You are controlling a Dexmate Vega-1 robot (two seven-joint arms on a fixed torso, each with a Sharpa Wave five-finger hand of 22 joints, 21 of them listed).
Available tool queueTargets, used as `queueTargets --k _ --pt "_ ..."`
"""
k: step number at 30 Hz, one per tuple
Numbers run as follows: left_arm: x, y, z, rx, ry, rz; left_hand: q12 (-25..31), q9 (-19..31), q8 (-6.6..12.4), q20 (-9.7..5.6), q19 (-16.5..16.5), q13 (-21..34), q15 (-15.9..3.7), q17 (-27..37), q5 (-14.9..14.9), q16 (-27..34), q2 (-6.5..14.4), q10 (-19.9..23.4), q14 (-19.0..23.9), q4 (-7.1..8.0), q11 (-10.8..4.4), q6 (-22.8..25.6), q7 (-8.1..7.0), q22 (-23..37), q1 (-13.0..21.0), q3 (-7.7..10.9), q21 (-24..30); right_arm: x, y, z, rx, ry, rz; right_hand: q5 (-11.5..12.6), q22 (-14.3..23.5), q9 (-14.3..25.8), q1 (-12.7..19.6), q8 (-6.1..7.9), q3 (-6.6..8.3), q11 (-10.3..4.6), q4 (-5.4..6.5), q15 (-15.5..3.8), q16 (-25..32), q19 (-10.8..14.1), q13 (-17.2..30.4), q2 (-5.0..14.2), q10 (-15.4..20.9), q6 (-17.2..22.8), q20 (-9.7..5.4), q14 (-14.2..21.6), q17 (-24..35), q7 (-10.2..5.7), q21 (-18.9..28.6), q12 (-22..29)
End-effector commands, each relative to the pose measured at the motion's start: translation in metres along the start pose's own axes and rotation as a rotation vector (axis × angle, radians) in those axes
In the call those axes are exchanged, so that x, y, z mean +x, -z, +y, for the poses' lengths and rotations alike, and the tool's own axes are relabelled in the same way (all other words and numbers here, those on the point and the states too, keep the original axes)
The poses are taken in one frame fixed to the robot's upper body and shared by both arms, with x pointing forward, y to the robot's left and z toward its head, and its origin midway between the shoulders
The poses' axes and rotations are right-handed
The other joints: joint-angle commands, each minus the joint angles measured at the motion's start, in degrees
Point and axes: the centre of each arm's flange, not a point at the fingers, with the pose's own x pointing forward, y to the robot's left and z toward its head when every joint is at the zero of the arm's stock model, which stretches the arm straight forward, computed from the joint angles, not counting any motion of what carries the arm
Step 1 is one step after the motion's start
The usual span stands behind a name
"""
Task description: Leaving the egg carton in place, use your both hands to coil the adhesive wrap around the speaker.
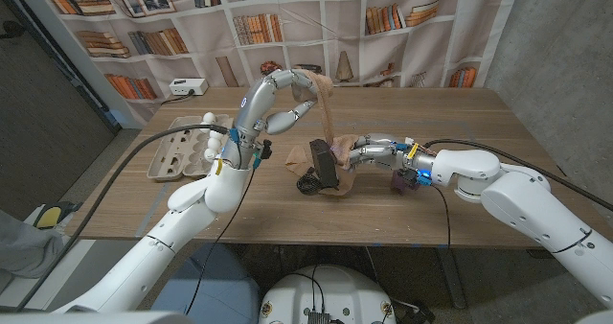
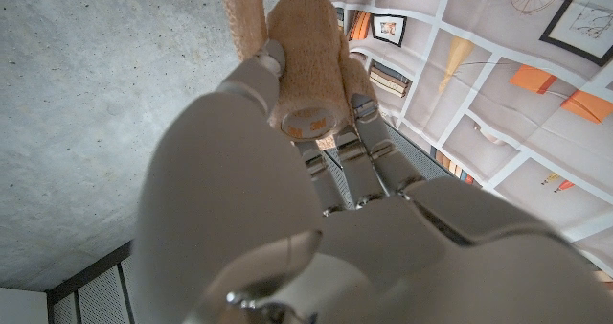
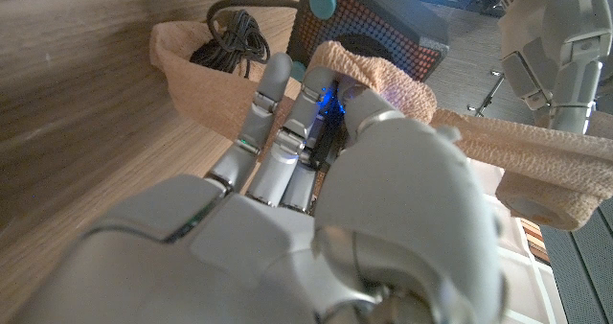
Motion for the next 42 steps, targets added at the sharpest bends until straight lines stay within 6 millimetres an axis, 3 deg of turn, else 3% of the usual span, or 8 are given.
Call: queueTargets --k 1,42 --pt "-0.001 -0.009 -0.006 -0.038 0.015 -0.021 0.17 0.12 0.35 -5.29 -4.74 0.15 -10.08 0.19 0.29 0.29 6.46 0.19 10.21 1.01 0.08 -0.26 0.14 0.08 6.21 1.05 0.18 0.0 0.003 -0.003 0.009 0.011 0.004 0.37 0.05 0.21 1.39 -0.01 1.39 -1.9 1.52 -2.25 -0.01 -0.18 0.88 1.74 2.31 0.12 -4.58 -0.23 0.17 0.48 0.58 0.29" --pt "-0.002 -0.042 -0.023 -0.056 0.084 -0.171 0.32 -0.03 0.68 -5.27 -4.32 0.1 -10.25 0.25 0.35 0.43 6.34 0.51 10.75 0.96 -0.12 -0.04 0.06 0.12 6.25 0.95 0.56 -0.004 0.003 -0.009 0.005 0.052 0.017 0.35 0.07 0.2 1.42 -0.01 1.43 -1.98 1.51 -2.27 -0.06 -0.35 0.94 1.75 2.28 0.1 -4.63 -0.29 0.27 0.47 0.69 0.23"
